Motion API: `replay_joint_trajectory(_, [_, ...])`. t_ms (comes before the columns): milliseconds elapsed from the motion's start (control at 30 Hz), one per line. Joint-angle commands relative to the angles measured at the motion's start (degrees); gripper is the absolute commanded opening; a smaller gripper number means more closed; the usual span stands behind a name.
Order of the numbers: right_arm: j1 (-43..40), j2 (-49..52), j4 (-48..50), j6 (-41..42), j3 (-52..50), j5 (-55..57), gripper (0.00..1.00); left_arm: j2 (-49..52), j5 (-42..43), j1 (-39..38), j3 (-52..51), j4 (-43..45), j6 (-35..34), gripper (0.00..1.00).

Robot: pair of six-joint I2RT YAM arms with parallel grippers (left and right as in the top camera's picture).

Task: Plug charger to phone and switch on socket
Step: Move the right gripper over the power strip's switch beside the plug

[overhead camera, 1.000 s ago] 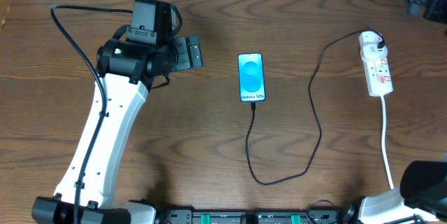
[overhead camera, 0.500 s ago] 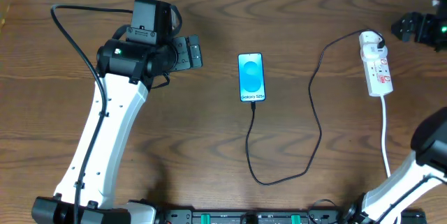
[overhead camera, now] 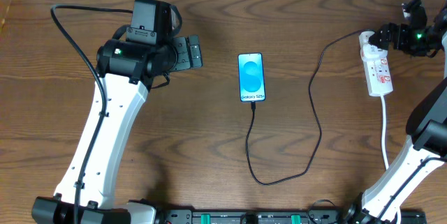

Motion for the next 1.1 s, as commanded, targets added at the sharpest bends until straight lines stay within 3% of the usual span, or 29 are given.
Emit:
replay_joint_trajectory(0, [0.4, 0.3, 0.1, 2.6, -0.6, -1.2, 0.99, 0.0, -0.5, -0.1, 0.5, -0.2, 0.8, 0.98])
replay_joint_trajectory(567, [1.2, 0.3, 6.4, 10.8, -8.7, 0.9, 0.99, 0.0, -0.5, -0.1, 0.5, -0.2, 0.8, 0.98])
replay_joint_trajectory(1067, [1.2, 0.3, 7.8, 11.9, -10.5, 1.1, 0.99, 0.0, -0.5, -0.1, 0.5, -0.2, 0.7, 0.98])
